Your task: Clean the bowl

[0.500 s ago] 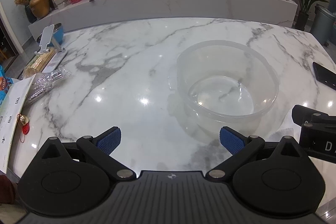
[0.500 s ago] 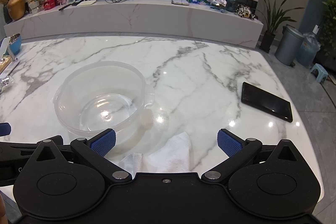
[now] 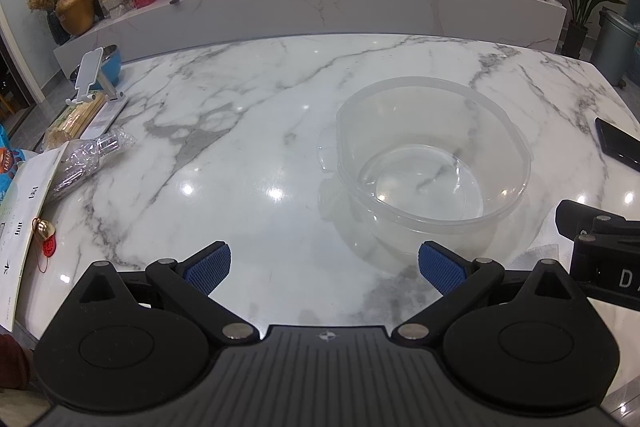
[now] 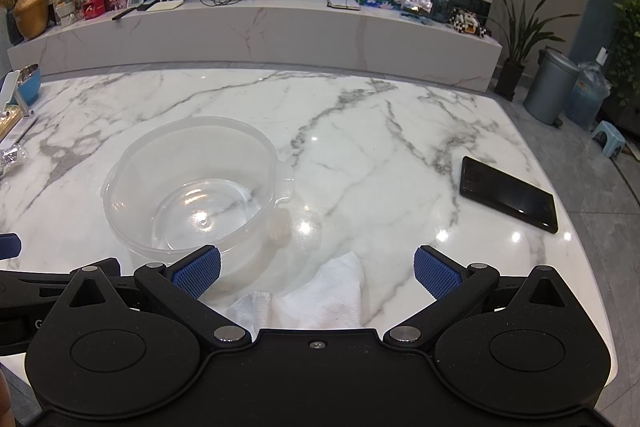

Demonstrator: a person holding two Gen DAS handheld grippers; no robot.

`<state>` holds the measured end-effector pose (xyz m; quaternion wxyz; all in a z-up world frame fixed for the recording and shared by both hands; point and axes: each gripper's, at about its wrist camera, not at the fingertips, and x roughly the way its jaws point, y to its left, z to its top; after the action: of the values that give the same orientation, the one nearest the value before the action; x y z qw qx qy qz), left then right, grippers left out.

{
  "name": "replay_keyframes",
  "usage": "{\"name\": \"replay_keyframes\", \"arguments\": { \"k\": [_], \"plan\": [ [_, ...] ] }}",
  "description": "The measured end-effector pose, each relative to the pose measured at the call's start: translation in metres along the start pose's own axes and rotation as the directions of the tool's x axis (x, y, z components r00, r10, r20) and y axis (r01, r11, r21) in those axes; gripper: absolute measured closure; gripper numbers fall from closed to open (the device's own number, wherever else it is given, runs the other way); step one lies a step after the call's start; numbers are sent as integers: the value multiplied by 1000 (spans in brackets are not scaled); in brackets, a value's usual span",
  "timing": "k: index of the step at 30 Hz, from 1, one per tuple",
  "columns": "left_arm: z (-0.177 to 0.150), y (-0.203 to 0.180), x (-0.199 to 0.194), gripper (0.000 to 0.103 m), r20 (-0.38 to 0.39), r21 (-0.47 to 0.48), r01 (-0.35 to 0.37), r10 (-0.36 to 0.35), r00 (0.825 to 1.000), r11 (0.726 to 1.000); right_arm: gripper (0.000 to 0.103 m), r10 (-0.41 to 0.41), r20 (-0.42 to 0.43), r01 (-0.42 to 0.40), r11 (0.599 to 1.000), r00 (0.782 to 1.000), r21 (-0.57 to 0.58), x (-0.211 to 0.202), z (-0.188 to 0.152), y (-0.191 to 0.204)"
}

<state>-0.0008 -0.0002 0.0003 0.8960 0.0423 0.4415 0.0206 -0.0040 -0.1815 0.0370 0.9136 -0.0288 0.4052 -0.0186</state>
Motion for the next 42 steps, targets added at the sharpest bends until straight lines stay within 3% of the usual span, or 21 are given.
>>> {"name": "replay_keyframes", "arguments": {
  "k": [42],
  "plan": [
    [-1, 0, -1, 1, 0, 3, 0, 0, 1000, 1000, 0, 3, -1, -3, 1000, 1000, 1, 0, -3, -1]
  ]
}}
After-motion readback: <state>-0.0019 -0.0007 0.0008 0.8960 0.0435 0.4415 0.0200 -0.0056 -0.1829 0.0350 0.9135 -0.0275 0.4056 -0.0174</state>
